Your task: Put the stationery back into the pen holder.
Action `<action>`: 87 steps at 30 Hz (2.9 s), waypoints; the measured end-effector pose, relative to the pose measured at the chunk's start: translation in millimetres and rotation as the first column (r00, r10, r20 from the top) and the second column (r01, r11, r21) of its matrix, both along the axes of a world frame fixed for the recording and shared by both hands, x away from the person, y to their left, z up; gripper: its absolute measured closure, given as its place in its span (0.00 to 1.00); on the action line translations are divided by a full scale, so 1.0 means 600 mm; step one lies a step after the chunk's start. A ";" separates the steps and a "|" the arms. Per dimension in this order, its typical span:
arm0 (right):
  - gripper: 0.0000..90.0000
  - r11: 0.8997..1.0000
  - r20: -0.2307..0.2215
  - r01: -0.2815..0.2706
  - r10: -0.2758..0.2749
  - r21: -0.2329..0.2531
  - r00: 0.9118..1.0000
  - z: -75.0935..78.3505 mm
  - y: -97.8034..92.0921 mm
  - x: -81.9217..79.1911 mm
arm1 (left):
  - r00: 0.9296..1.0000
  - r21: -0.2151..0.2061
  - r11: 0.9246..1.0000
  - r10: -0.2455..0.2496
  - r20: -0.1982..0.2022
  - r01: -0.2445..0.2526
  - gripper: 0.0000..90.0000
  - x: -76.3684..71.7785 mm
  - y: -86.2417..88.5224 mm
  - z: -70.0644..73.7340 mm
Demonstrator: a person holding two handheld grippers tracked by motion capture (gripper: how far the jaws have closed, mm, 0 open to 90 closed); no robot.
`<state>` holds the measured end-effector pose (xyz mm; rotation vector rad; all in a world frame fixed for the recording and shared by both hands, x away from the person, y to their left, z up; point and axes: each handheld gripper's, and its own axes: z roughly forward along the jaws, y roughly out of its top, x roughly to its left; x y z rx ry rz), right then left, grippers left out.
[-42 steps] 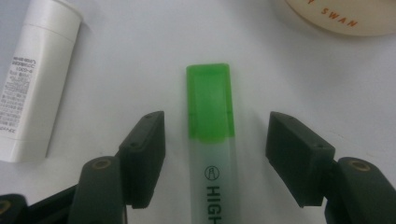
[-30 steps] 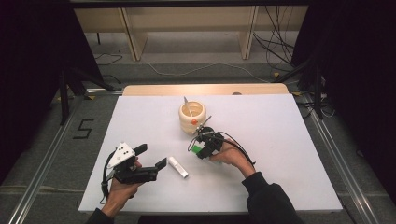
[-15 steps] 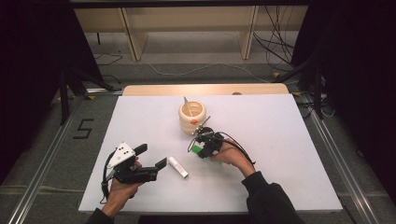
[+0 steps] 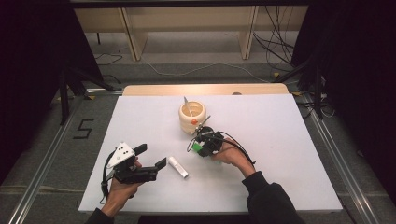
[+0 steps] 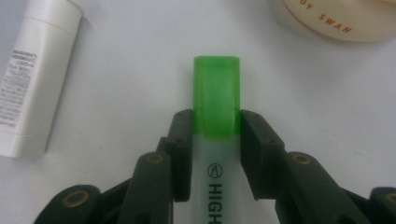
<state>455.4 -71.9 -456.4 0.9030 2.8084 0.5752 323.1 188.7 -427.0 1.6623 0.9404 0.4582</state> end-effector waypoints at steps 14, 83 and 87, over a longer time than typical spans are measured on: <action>0.75 0.984 0.025 0.027 -0.032 0.174 0.999 0.027 -0.024 0.001 | 1.000 0.001 1.000 0.001 0.000 -0.001 0.07 0.000 0.000 0.000; 0.75 0.852 0.209 0.060 -0.196 0.520 0.958 0.174 -0.003 0.044 | 1.000 -0.004 1.000 -0.001 -0.005 0.001 0.07 0.000 0.001 0.000; 0.75 0.852 0.215 0.056 -0.194 0.521 0.957 0.180 0.000 0.047 | 1.000 -0.011 1.000 0.003 -0.004 -0.003 0.07 0.000 0.001 0.000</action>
